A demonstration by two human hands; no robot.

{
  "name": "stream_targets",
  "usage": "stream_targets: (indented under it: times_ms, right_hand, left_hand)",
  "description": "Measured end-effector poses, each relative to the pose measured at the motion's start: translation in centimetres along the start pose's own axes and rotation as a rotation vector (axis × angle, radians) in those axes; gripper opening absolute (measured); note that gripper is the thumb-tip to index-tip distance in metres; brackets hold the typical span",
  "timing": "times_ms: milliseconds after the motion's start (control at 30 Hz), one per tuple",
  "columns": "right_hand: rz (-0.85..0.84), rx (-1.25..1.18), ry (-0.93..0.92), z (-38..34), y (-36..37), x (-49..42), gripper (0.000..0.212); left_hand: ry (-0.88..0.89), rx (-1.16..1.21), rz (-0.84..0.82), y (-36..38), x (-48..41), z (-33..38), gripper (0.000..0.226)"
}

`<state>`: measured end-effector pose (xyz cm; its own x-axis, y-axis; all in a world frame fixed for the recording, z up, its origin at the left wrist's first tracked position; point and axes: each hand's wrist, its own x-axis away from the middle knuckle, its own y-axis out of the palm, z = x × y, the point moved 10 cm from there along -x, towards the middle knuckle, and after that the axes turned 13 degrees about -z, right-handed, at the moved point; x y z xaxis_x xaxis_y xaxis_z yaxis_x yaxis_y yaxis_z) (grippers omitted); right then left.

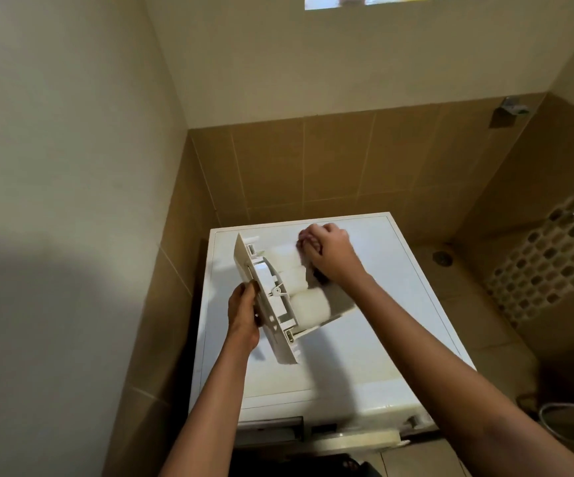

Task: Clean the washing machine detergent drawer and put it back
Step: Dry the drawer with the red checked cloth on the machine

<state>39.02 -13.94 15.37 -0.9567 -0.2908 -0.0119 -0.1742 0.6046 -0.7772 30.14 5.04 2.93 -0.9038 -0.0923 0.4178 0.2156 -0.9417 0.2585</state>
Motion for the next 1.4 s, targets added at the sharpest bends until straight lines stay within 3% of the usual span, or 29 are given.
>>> stream_targets:
  times_ms: [67, 100, 233, 300, 367, 467, 533, 733, 867, 933, 1067, 1267, 1400]
  right_hand:
    - [0.027, -0.048, 0.179, 2.0, -0.6, -0.8, 0.018]
    - [0.018, -0.043, 0.186, 1.6, -0.3, -1.1, 0.017]
    - [-0.100, -0.117, -0.196, -5.7, 2.1, -0.4, 0.018]
    - [-0.139, -0.074, -0.297, -6.7, 2.4, 0.1, 0.022]
    - [-0.088, -0.031, -0.228, -4.6, 1.0, -0.5, 0.026]
    - [0.038, -0.075, 0.076, 1.4, -1.5, -1.1, 0.023]
    - [0.057, -0.122, 0.167, 2.8, -1.5, -0.8, 0.021]
    - [-0.037, -0.225, -0.243, -3.6, 2.6, 3.5, 0.027]
    - [0.016, -0.230, -0.289, -0.8, 2.5, 6.0, 0.024]
    - [0.086, -0.257, -0.218, 2.0, 1.8, 6.2, 0.022]
    - [0.163, -0.302, 0.092, 8.7, 1.3, 5.9, 0.024]
    - [0.028, -0.256, 0.349, 13.5, 2.7, 5.8, 0.019]
    - [-0.122, -0.242, 0.388, 13.6, 5.9, 7.3, 0.026]
  left_hand:
    - [0.024, -0.024, -0.010, 0.0, 0.1, 0.3, 0.035]
    - [0.031, -0.031, -0.017, 0.1, 0.1, 0.5, 0.033]
    - [0.007, 0.023, -0.002, 1.0, -0.1, 1.4, 0.036]
    - [0.010, 0.053, 0.018, 0.9, -0.1, 1.8, 0.038]
    - [0.031, 0.089, 0.028, 0.5, 0.0, 2.1, 0.039]
    - [0.052, 0.074, 0.055, -0.5, 0.2, 2.2, 0.037]
    - [0.057, 0.033, 0.066, -0.8, 0.2, 2.2, 0.036]
    - [0.061, 0.029, 0.116, -0.6, 0.1, 2.8, 0.059]
    - [0.082, 0.065, 0.137, -1.6, 0.2, 3.2, 0.058]
    - [0.082, 0.060, 0.126, -1.9, 0.3, 3.2, 0.059]
    - [0.082, 0.050, 0.114, -2.4, 0.3, 3.1, 0.042]
    - [0.044, 0.101, 0.106, -2.8, 0.9, 2.0, 0.036]
    - [0.017, 0.154, 0.033, -2.2, 1.4, 1.3, 0.038]
